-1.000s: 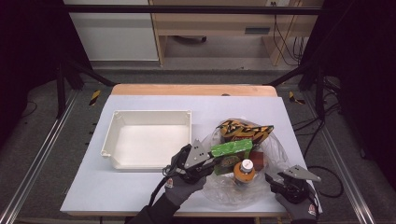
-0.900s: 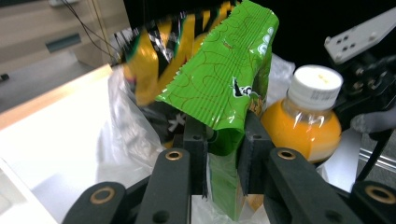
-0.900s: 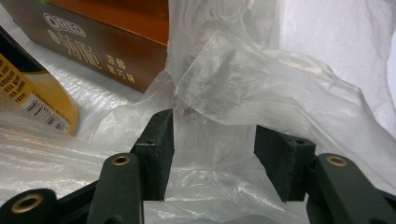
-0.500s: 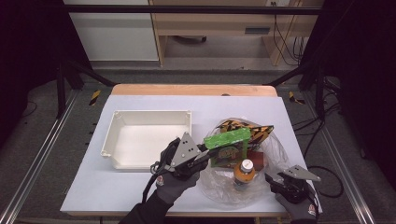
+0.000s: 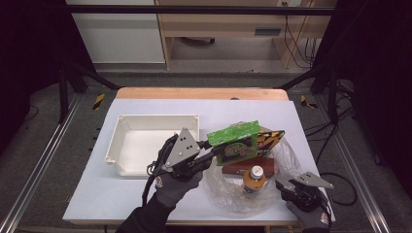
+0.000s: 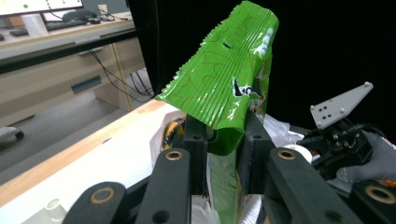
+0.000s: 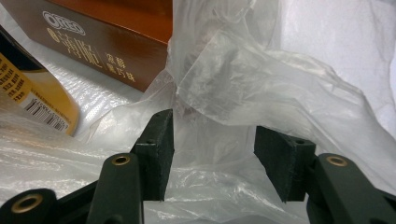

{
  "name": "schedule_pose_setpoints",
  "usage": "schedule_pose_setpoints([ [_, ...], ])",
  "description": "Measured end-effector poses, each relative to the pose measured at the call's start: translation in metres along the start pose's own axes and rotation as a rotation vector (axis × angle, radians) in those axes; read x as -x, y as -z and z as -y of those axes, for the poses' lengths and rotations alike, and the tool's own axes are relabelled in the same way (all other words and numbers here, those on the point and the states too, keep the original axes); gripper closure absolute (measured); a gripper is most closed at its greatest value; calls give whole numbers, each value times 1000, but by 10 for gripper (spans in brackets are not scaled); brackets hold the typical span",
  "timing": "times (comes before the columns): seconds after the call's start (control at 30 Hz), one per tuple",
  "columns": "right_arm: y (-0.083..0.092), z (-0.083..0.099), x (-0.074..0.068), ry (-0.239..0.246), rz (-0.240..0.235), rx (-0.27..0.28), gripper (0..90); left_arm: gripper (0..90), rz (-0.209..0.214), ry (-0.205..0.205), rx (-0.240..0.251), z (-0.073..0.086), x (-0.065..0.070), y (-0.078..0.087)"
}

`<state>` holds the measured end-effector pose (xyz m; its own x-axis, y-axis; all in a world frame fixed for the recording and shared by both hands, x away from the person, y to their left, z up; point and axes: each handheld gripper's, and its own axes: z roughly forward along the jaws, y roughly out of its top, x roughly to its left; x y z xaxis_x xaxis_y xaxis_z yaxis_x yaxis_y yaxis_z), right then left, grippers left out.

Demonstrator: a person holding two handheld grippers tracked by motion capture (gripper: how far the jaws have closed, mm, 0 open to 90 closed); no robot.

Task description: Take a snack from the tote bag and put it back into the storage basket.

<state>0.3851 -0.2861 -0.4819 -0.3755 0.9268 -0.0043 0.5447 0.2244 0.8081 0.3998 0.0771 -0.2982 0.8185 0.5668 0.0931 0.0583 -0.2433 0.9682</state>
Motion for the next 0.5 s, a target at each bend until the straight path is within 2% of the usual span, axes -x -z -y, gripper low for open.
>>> schedule_pose_setpoints([
  [0.3, 0, 0, 0, 0, 0, -1, 477, 759, -2, 6, 32, -14, -4, 10],
  [0.4, 0, 0, 0, 1, 0, -1, 477, 759, 14, 20, 45, -20, -4, 11],
  [0.5, 0, 0, 0, 0, -1, -1, 477, 760, 17, 7, 47, -25, -1, 10],
])
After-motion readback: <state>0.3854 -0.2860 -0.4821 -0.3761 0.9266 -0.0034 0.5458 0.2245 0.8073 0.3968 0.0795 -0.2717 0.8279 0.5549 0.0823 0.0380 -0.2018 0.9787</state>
